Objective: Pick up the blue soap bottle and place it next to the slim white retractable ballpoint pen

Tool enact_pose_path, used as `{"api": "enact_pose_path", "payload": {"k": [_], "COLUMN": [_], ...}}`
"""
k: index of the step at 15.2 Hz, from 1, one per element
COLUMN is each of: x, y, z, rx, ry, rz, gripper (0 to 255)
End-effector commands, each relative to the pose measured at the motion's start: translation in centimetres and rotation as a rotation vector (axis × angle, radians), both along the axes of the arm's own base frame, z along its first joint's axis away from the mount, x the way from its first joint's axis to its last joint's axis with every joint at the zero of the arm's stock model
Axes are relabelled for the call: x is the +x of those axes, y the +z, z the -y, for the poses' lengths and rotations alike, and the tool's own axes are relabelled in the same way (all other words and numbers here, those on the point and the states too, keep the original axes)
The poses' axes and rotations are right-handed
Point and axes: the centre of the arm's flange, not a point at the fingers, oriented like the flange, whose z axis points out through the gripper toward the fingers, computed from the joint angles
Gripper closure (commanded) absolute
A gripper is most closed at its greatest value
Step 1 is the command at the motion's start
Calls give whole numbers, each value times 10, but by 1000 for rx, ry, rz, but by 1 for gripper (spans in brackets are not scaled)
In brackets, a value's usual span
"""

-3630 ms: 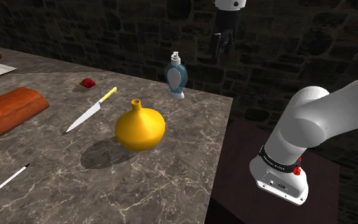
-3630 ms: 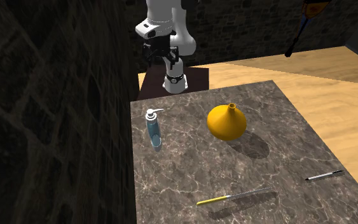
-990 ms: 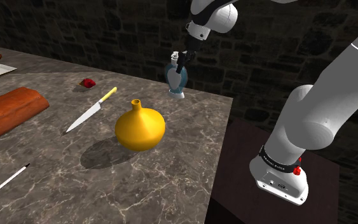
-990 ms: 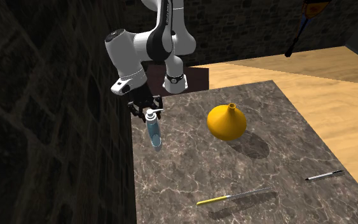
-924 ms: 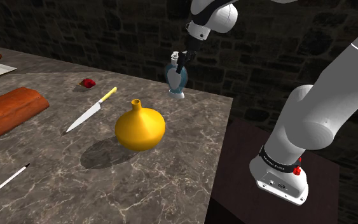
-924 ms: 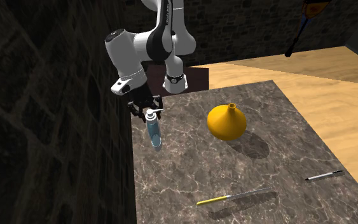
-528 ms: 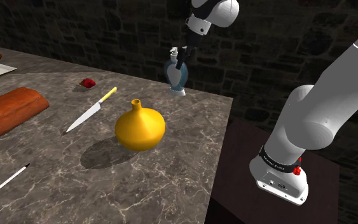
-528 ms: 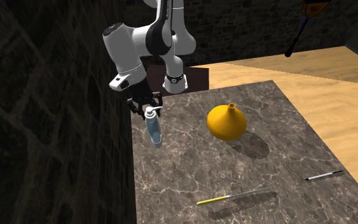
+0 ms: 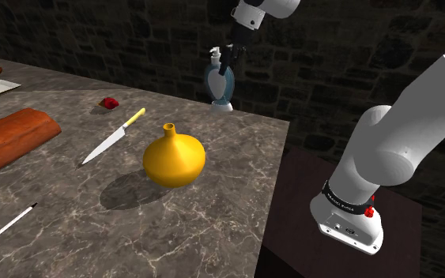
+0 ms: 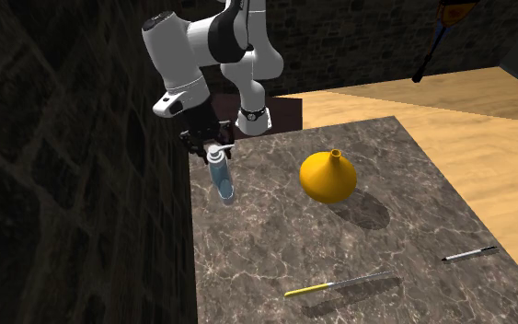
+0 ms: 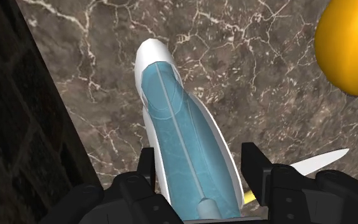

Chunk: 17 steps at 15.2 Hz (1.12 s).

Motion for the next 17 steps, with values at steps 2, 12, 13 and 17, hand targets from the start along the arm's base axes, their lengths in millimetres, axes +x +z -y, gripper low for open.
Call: {"api": "enact_pose_path", "payload": {"k": [2,12,13,17], "x": [0,0,0,0], "y": [16,69,74,96], "z": [1,1,1,1], "rx": [0,0,0,0], "ry": [0,0,0,0], "rz": [0,0,0,0], "gripper": [255,255,255,255]}}
